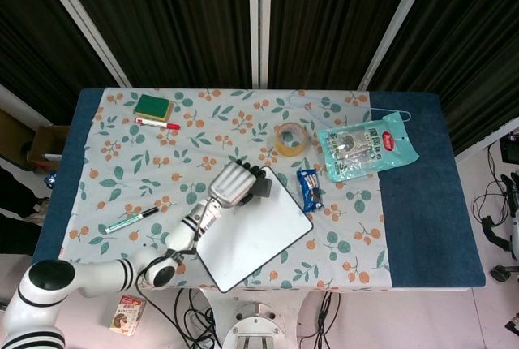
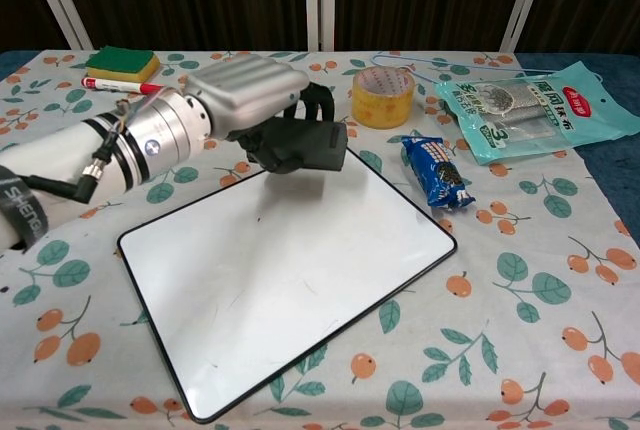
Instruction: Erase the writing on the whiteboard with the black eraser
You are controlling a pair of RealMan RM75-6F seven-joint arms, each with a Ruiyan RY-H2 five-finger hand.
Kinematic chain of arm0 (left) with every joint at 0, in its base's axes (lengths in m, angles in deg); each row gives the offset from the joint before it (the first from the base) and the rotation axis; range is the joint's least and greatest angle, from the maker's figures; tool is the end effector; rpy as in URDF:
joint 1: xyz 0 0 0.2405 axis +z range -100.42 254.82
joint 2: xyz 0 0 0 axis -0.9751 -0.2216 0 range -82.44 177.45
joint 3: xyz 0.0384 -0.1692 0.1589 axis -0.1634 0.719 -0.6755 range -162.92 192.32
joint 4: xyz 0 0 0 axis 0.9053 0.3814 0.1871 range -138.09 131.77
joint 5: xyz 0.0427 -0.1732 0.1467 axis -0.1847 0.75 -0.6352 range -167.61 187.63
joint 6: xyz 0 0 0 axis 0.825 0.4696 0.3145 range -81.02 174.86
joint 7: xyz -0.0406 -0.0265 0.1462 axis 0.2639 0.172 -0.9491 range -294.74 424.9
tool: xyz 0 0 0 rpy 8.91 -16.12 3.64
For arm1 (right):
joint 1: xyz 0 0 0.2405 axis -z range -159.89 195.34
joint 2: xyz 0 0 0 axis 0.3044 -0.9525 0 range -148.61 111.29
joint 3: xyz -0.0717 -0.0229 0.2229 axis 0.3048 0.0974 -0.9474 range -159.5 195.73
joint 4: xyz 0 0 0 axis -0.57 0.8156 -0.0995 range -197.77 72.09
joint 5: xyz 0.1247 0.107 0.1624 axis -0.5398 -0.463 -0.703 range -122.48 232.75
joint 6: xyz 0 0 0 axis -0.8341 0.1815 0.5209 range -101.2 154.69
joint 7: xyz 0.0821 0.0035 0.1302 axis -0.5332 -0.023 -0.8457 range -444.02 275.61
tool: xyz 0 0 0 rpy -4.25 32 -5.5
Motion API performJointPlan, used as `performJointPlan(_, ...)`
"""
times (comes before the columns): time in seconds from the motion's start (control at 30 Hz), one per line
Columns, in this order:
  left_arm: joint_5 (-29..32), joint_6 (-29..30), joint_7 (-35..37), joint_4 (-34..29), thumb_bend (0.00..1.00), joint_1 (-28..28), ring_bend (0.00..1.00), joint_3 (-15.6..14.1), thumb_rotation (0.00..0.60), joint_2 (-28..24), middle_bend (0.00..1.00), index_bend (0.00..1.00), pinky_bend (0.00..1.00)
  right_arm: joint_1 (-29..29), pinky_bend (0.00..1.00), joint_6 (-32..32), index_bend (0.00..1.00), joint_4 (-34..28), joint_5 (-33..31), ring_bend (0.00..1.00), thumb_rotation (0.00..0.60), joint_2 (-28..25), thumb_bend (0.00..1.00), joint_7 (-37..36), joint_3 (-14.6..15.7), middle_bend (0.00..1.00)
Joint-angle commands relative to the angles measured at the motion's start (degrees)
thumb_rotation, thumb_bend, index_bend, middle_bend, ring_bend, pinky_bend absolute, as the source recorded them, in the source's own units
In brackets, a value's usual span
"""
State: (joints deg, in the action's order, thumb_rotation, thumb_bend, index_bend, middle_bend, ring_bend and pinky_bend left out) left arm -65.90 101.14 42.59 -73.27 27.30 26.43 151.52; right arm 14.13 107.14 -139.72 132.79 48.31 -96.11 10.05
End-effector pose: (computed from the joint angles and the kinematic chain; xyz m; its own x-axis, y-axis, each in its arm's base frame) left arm -0.0564 0.3432 -0.1028 0.5504 0.0874 0.8303 0.6882 -0.6106 -0.3919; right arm -0.3730 -0.2046 0.1657 0.3784 0.0489 0.9244 -0.9127 0.1861 0.3638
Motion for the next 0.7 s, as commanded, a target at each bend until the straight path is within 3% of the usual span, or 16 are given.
performJointPlan(0.03,0.23,1.91,-0.57,-4.74,0.42,1.6,0.57,0.49,0.6,-4.58,0.67,0.64,0.64,-0.11,0.0,0.0,0.0,0.01,0.15,0.0,0.6,0.15,0.29,0.12,0.02,0.0)
performJointPlan(0.27,0.23,2.73,-2.72,-13.9,0.42,5.83,0.57,-4.91,0.6,-11.55,0.67,0.64,0.64,-0.52,0.0,-0.56,0.0,0.31,0.58,0.0,0.6,1.11,0.29,0.97,0.49,0.0)
performJointPlan(0.47,-1.06,2.94,-3.71,-15.58,0.42,7.72,0.57,-9.0,0.6,-10.96,0.67,0.64,0.64,-0.52,0.0,-0.11,0.0,-0.18,1.03,0.0,0.6,1.27,0.29,1.87,0.69,0.0)
performJointPlan(0.7,-2.55,2.36,-4.21,-15.95,0.42,8.33,0.57,-11.2,0.6,-10.11,0.67,0.64,0.64,-0.13,0.0,0.09,0.0,-0.56,0.48,0.0,0.6,0.82,0.29,2.2,0.66,0.0)
